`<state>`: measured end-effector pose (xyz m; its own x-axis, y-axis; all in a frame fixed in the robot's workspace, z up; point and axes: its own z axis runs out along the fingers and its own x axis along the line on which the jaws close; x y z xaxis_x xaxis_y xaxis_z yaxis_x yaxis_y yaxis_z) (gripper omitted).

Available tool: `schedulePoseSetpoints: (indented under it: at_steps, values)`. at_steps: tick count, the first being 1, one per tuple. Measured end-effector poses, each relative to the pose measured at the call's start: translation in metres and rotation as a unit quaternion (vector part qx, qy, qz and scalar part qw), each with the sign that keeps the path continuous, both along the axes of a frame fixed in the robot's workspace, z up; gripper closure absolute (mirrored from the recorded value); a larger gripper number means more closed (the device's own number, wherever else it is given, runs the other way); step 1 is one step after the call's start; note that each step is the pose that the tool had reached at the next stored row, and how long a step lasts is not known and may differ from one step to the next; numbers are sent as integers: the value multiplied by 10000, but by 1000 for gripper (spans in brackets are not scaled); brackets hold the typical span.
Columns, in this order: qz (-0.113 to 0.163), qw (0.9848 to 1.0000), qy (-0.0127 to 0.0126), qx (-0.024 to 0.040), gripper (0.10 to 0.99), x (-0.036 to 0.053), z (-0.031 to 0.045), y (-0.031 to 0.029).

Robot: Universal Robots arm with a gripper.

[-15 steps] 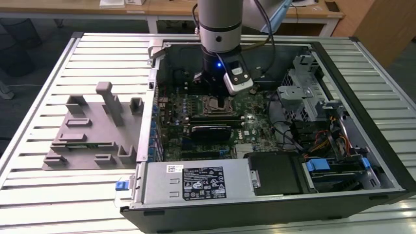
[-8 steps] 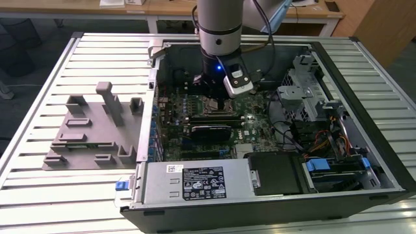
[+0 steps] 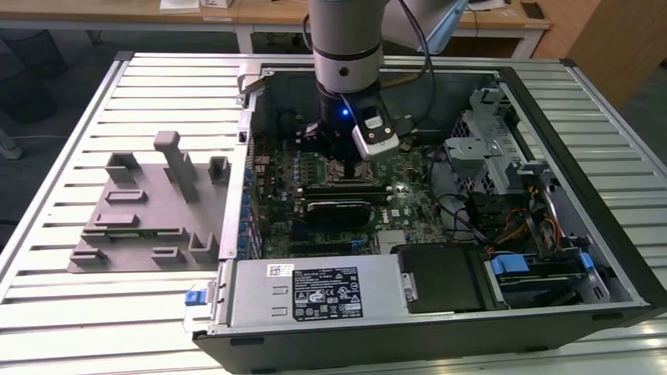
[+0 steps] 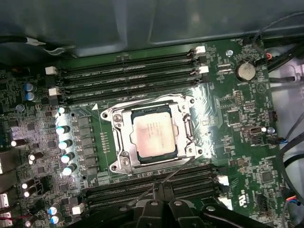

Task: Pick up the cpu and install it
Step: 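Install the second cpu locking lever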

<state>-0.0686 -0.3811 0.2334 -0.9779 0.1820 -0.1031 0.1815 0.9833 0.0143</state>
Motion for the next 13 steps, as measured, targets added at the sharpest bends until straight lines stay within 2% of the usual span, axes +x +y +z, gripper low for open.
schedulePoseSetpoints:
  at_steps: [11, 13]
  values:
    - [0, 10000, 0, 5, 980, -15, -22, 0]
    - [0, 10000, 0, 23, 980, -23, -32, 0]
